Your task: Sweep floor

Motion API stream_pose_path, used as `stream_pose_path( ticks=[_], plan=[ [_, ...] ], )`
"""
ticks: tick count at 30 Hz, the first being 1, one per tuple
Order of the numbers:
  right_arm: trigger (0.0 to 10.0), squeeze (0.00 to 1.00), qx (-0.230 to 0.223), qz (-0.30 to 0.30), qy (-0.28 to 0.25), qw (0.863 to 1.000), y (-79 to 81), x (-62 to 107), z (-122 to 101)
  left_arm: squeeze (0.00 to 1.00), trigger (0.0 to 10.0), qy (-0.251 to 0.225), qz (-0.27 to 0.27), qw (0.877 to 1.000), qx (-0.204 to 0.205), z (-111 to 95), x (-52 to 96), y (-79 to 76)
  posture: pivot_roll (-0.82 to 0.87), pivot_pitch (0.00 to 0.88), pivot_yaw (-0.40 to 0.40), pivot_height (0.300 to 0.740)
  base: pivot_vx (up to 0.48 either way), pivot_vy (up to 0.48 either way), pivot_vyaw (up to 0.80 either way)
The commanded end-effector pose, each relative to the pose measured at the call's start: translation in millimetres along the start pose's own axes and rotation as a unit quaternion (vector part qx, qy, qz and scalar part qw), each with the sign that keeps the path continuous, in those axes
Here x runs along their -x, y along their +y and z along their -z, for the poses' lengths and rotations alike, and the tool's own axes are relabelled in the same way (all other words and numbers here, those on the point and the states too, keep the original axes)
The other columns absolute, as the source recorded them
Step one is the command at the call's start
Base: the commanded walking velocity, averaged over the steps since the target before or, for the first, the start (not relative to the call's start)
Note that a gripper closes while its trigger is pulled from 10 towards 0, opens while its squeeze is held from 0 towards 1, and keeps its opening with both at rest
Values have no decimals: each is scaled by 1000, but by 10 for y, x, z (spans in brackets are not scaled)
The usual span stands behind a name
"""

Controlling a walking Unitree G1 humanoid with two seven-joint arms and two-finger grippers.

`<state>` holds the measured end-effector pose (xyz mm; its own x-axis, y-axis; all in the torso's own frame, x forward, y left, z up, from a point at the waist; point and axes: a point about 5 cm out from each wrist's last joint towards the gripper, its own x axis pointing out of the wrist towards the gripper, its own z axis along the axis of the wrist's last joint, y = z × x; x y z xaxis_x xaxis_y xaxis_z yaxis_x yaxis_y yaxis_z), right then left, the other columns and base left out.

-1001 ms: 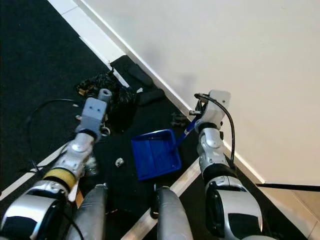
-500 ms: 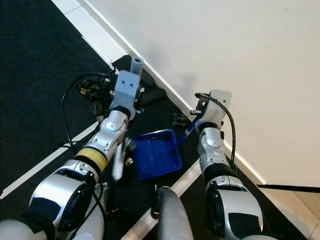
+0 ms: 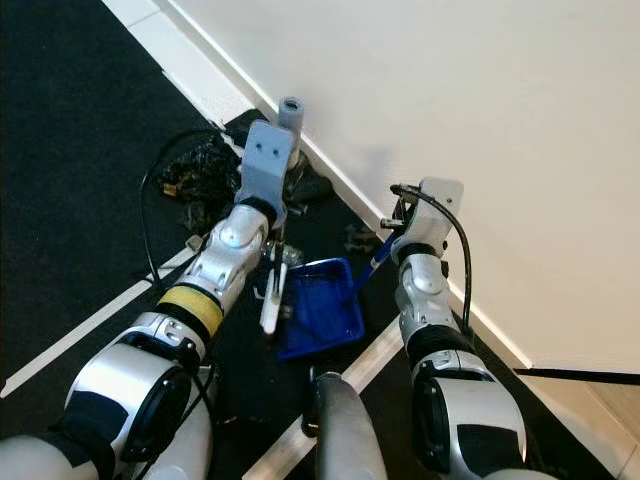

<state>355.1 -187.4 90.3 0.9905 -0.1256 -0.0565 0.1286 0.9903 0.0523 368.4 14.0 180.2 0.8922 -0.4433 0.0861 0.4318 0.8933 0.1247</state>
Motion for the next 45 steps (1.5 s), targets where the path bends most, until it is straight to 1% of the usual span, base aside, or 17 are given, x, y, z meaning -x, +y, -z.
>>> stream_pose_path(
  ticks=[1,5,6,7,8,9,12,18,19,20,24,29,33,35,38,41,45],
  plan=[
    [10000,0,13,0,86,996,-55,164,376,0,10000,-31,88,993,71,-203,-4,-691,97,332,-83,740,0,0,0],
    [10000,0,10,0,87,996,-51,165,380,0,10000,-29,97,994,49,-170,137,-487,103,327,-81,740,0,0,0],
    [10000,0,9,0,88,996,-49,166,383,0,10000,-22,87,995,37,-132,237,-309,110,326,-83,740,0,0,0],
    [10000,0,9,0,88,996,-49,166,383,0,10000,-22,87,995,37,-132,237,-309,110,326,-83,740,0,0,0],
    [10000,0,7,1,89,996,-47,167,387,0,10000,-13,74,997,27,-95,365,-111,116,324,-84,740,0,0,0],
    [10000,0,7,1,89,996,-47,167,387,0,10000,-13,74,997,27,-95,365,-111,116,324,-84,740,0,0,0],
    [10000,0,5,-1,91,996,-37,165,389,0,10000,1,31,999,21,-153,712,394,121,317,-91,740,0,0,0],
    [10000,0,3,-3,92,996,-25,153,379,0,10000,-3,-23,1000,5,-279,911,810,127,315,-101,740,0,0,0],
    [10000,0,3,-6,91,996,-14,141,363,0,10000,-3,-73,997,-35,-350,1032,1121,127,314,-102,740,0,0,0],
    [10000,0,3,-6,91,996,-14,141,363,0,10000,-3,-73,997,-35,-350,1032,1121,127,314,-102,740,0,0,0],
    [10000,0,2,-8,91,996,-11,137,357,0,10000,30,-116,988,-98,-367,1195,1413,128,312,-104,740,0,0,0],
    [10000,0,1,-10,93,996,-5,139,363,0,10000,93,-152,978,-106,-230,1349,1513,128,313,-106,740,0,0,0],
    [10000,0,0,-14,96,995,7,144,376,0,10000,192,-235,949,-83,214,1597,1517,126,311,-105,740,0,0,0],
    [10000,0,0,-14,97,995,10,144,376,0,10000,201,-251,944,-78,288,1634,1516,126,311,-105,740,0,0,0],
    [10000,0,1,-17,98,995,18,140,374,0,10000,234,-325,915,-47,584,1769,1494,121,310,-108,740,0,0,0],
    [10000,0,1,-18,99,995,20,138,372,0,10000,244,-336,909,-37,663,1794,1468,119,310,-108,740,0,0,0],
    [10000,0,2,-20,98,995,23,126,356,0,10000,266,-378,886,-27,815,1838,1388,117,305,-104,740,0,0,0]
  ],
)
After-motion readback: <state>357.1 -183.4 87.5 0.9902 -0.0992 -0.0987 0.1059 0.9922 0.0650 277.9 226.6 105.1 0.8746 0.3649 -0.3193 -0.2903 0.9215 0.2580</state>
